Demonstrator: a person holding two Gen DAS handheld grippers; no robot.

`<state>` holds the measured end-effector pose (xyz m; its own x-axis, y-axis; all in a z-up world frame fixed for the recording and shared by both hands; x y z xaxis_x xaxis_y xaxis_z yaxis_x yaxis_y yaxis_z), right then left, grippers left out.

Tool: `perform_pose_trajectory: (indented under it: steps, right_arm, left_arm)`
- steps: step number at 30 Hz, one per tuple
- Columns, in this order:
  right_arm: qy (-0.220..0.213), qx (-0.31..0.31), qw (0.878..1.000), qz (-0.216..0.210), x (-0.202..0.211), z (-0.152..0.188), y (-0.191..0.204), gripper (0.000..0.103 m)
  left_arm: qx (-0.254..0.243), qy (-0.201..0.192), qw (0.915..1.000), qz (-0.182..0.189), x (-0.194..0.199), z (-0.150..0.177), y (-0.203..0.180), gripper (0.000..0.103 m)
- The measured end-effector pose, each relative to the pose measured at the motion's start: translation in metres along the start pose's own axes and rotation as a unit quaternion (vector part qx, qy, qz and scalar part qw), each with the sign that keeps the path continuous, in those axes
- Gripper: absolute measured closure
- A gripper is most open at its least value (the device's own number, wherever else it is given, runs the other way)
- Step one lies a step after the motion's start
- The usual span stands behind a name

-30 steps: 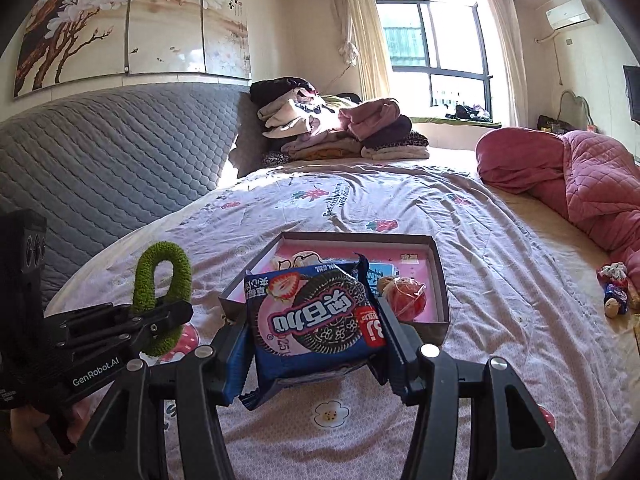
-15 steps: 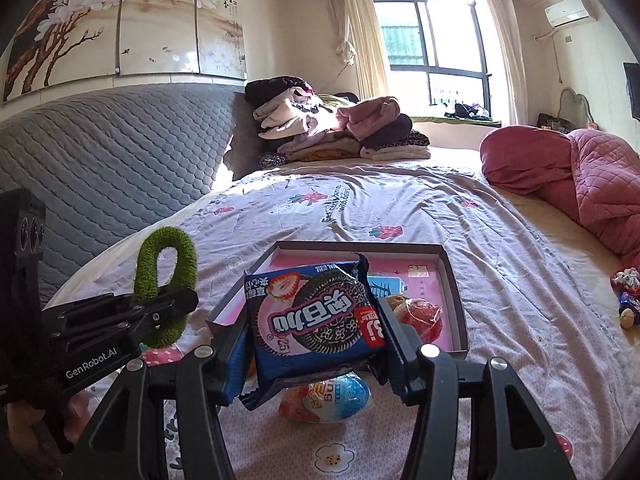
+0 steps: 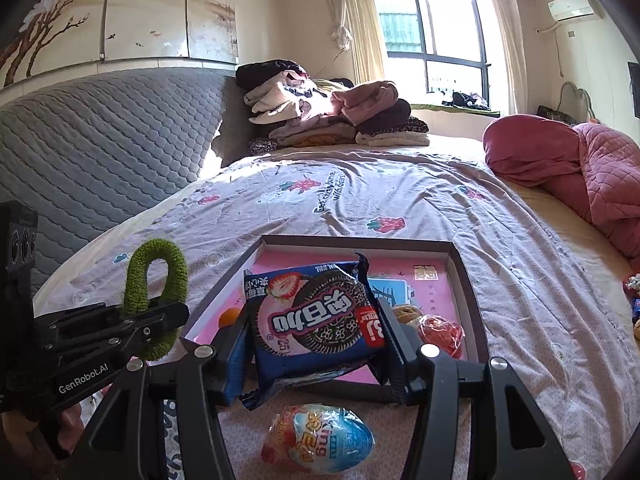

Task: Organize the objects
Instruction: 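Carry the green ring in left tool and cookie packet in right tool over the tray, then lower and open right tool to drop the cookie packet onto the book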

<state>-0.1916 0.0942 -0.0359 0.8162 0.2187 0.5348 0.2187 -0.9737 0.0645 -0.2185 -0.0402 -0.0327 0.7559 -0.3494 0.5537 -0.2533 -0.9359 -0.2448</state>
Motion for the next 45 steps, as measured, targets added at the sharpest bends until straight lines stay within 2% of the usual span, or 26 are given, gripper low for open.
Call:
perform_pose_trajectory:
  steps: [10, 19, 35, 45]
  right_arm:
    - [0.032, 0.018, 0.999, 0.03, -0.035, 0.005, -0.007, 0.047]
    - [0.064, 0.027, 0.997, 0.041, -0.054, 0.017, -0.011, 0.047]
    - [0.126, 0.072, 0.989, 0.037, -0.09, 0.03, 0.0, 0.047]
    - [0.168, 0.072, 0.982, 0.039, -0.104, 0.038, 0.003, 0.047]
  left_arm:
    - [0.001, 0.022, 0.9997, -0.011, -0.028, 0.001, 0.015, 0.09]
    - [0.003, 0.045, 0.999, -0.007, -0.045, 0.011, 0.018, 0.09]
    - [0.008, 0.048, 0.9988, 0.009, -0.059, 0.012, 0.021, 0.088]
    - [0.011, 0.047, 0.9987, 0.019, -0.063, 0.013, 0.024, 0.086]
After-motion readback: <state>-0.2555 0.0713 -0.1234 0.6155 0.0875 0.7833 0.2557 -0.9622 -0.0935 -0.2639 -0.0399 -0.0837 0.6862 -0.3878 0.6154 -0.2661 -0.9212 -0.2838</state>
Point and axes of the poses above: each gripper's, at about its wrist camera, not at the fingertips, and x roughly against the way its jaws point, y to its left, z to its underside, the point moved 8 cm from there along -x, roughly the way its jaws point, and after that the axes turned 4 degrees about z, right-handed, at the moved point
